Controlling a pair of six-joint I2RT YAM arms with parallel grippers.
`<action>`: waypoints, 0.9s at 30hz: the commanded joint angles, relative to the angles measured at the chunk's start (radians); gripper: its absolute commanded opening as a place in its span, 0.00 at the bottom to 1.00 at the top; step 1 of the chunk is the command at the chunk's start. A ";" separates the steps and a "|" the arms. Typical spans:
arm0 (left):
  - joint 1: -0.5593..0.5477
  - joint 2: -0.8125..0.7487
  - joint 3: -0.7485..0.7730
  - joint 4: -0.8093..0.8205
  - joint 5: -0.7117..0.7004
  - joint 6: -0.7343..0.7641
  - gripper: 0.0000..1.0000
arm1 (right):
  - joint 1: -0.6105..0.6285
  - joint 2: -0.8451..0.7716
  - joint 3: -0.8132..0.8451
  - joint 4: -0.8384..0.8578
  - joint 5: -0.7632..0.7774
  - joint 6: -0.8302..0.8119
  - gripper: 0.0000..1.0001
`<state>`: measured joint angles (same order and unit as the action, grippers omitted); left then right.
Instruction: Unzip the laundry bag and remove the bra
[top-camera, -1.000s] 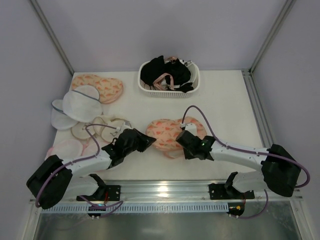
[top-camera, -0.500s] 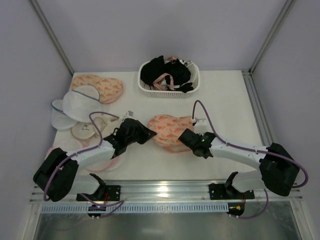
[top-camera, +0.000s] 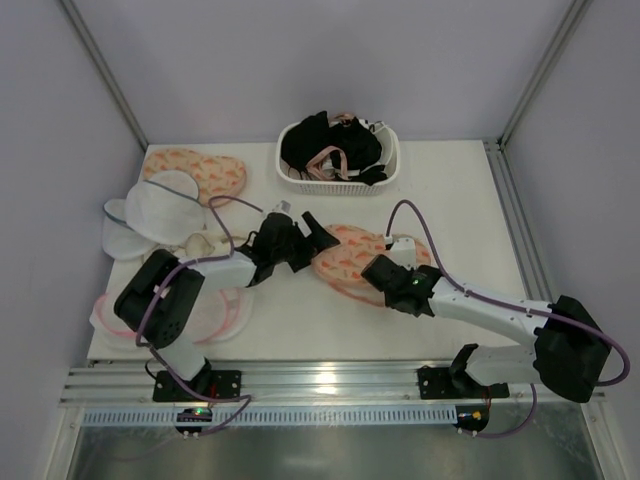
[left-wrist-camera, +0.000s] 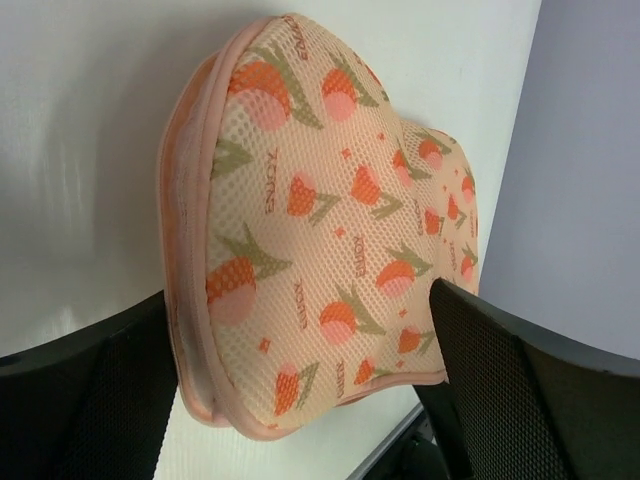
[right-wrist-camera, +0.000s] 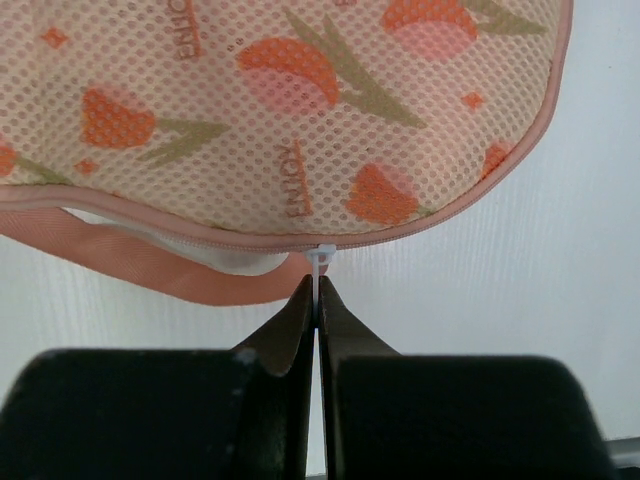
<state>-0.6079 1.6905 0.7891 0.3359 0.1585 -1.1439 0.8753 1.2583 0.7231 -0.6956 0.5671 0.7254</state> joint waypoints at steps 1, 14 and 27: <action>0.003 -0.126 -0.037 -0.049 -0.054 0.007 1.00 | -0.001 -0.045 -0.011 0.062 -0.036 -0.024 0.04; -0.045 -0.609 -0.338 -0.233 -0.016 -0.146 1.00 | 0.030 -0.076 -0.060 0.419 -0.544 -0.173 0.04; -0.125 -0.463 -0.335 -0.054 0.001 -0.246 0.99 | 0.033 -0.013 -0.022 0.510 -0.694 -0.228 0.04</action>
<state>-0.7311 1.1801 0.4358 0.1837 0.1432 -1.3579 0.9020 1.2469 0.6655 -0.2371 -0.0841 0.5224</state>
